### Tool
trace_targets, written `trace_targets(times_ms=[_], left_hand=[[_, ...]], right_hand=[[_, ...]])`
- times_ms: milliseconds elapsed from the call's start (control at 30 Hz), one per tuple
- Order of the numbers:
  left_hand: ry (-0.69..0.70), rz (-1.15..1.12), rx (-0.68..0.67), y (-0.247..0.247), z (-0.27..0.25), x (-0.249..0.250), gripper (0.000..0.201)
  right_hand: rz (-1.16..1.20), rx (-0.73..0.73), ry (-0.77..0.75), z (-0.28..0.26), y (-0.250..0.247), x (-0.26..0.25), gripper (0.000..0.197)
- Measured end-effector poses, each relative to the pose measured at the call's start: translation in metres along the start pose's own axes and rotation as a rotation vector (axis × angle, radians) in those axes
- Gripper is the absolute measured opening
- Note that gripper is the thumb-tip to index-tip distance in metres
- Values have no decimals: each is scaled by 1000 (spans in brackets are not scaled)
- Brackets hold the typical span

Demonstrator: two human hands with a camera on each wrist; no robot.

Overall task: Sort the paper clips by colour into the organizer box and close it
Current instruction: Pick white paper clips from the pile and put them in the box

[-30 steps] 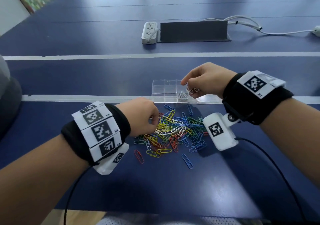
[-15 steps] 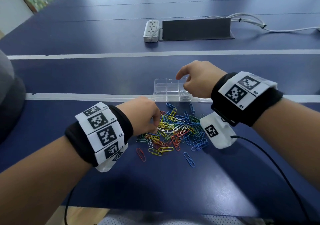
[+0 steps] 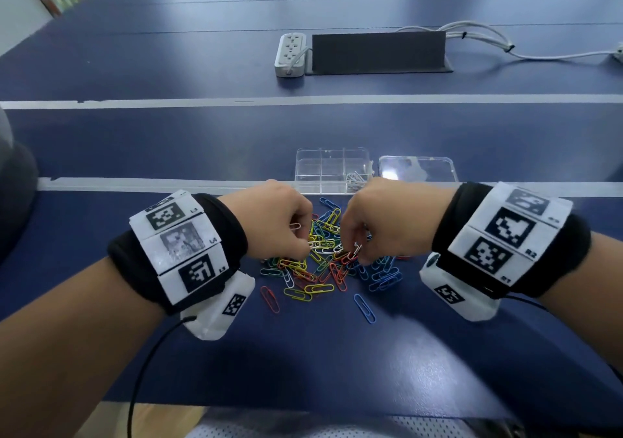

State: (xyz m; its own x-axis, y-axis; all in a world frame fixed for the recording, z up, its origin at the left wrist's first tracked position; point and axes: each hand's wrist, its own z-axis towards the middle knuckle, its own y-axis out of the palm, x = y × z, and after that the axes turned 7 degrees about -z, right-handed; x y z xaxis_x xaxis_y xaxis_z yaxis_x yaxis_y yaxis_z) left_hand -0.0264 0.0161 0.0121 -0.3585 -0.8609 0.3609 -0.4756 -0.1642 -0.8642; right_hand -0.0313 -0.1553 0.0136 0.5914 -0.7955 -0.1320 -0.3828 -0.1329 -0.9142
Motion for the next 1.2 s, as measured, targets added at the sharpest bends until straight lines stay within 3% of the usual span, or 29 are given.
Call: trace_targets(times_ms=[133, 367, 533, 833, 1200], left_hand=[[6, -51, 6, 1, 2, 3, 7], [60, -189, 93, -8, 18, 6, 14], [124, -64, 224, -19, 51, 27, 29], [152, 76, 234, -18, 87, 41, 37], [239, -244, 283, -18, 67, 29, 39]], right_hand=[[-26, 5, 7, 2, 5, -2, 12], [51, 88, 51, -8, 0, 5, 19], [63, 159, 96, -11, 1, 10, 30], [171, 179, 155, -20, 7, 14, 23], [225, 206, 240, -18, 9, 20, 15]])
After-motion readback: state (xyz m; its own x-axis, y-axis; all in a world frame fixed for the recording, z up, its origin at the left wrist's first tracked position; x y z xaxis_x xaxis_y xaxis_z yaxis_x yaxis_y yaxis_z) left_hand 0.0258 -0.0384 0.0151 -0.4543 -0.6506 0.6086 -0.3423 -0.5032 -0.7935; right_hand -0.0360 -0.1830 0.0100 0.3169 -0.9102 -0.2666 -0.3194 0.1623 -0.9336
